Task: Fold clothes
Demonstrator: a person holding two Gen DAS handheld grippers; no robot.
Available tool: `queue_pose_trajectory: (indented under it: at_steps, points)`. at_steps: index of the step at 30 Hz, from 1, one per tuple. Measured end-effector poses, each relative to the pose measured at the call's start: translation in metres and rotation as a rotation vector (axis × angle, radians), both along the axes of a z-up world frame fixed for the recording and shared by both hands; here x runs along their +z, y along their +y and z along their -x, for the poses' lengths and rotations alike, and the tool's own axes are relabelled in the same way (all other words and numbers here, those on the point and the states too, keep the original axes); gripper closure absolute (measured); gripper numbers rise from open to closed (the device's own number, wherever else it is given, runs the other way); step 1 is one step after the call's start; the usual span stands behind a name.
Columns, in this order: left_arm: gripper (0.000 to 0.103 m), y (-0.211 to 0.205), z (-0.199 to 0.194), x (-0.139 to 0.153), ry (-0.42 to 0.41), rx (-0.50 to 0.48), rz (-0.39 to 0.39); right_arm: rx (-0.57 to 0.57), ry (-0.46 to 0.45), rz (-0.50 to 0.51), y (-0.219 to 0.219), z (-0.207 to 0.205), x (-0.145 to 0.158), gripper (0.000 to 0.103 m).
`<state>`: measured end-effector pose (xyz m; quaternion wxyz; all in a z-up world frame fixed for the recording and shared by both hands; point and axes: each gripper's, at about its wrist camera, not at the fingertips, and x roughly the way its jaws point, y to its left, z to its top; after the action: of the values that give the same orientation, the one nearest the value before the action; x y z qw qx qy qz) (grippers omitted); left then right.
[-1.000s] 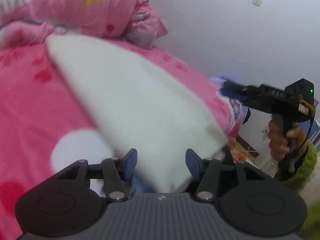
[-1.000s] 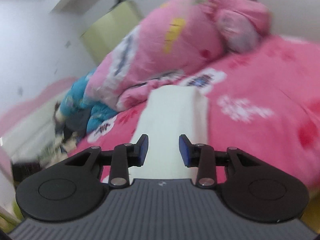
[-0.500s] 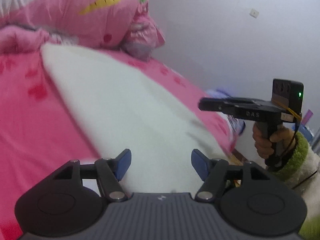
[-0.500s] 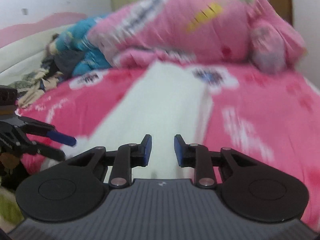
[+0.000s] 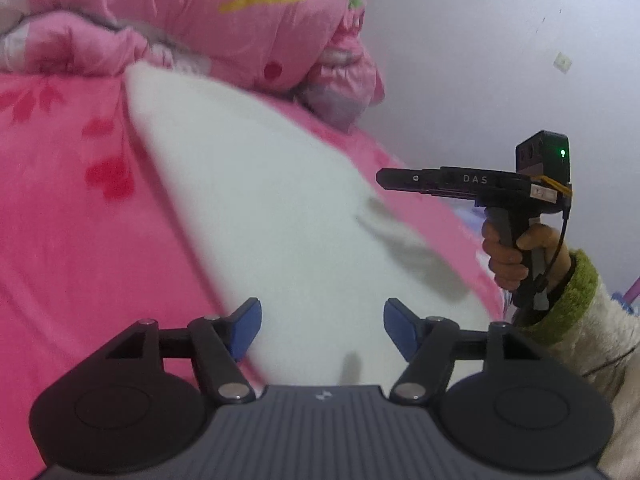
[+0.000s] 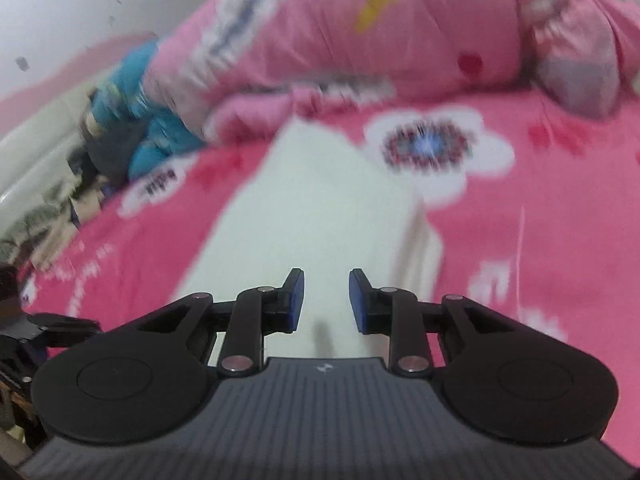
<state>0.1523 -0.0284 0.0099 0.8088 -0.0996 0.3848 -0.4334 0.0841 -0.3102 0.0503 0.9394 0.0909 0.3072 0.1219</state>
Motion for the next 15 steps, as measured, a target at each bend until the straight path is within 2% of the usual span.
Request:
queue_pose_trajectory:
  at_steps: [2,4,7,10,15]
  points:
    - [0.034,-0.013,-0.019,0.005,-0.028,0.013,0.007,0.01,-0.023,0.001,0.001,-0.017,0.006,0.079]
    - [0.03,-0.022,-0.037,-0.001,-0.027,0.038,0.007,0.02,-0.017,-0.034,-0.001,-0.041,-0.002,0.079]
    - [0.037,-0.024,-0.056,-0.025,0.025,0.095,-0.029,-0.027,0.05,-0.02,-0.007,-0.078,-0.033,0.081]
    - [0.036,-0.015,-0.051,-0.024,0.014,0.094,0.001,-0.045,0.086,-0.082,-0.018,-0.088,-0.054,0.083]
    - [0.027,-0.009,-0.056,-0.011,0.0,0.122,0.015,-0.029,0.03,-0.115,-0.021,-0.077,-0.027,0.078]
